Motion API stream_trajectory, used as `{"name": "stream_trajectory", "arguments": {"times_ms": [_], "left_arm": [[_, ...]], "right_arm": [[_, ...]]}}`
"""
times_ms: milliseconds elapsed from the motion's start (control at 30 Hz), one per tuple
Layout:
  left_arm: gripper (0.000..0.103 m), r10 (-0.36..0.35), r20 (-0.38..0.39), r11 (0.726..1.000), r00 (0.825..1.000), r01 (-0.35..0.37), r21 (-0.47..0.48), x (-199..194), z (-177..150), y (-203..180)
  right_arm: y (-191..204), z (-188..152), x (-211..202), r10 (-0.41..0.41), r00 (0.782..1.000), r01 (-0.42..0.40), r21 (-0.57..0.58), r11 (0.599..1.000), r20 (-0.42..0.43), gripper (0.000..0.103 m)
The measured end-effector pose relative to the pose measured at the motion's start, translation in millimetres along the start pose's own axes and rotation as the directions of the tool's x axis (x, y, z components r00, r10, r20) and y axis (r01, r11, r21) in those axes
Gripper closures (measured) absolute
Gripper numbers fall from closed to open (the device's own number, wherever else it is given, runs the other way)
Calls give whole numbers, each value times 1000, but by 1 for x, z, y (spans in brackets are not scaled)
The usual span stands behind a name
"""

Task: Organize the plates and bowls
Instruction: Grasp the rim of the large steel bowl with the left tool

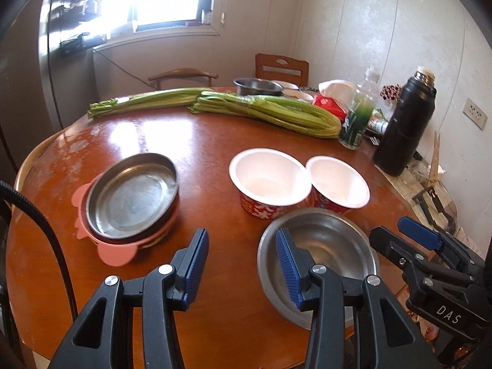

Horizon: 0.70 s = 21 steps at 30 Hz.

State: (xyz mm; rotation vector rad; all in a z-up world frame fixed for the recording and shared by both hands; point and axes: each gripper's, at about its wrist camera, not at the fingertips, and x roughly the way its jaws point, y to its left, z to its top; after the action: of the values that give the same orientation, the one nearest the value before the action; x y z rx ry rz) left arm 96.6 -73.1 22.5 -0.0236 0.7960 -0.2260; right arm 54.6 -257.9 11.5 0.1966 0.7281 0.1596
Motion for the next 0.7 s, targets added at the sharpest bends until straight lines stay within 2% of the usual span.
{"name": "stream_trajectory", "arguments": {"times_ms": [233,567,700], "left_arm": [[58,-22,-55,1000,998,23,8,20,-12,-10],[58,-21,-111,1000,994,21,0,47,-19,-11],[58,-27,-132,1000,991,28,0,59,-21,-12]], "right_arm": [[-10,-20,15,-27,998,27,-6,1000,-60,31],[-12,-32,34,-36,995,34,-19,999,-96,32],[-10,-33,40,-39,994,35,-31,999,-106,36]]}}
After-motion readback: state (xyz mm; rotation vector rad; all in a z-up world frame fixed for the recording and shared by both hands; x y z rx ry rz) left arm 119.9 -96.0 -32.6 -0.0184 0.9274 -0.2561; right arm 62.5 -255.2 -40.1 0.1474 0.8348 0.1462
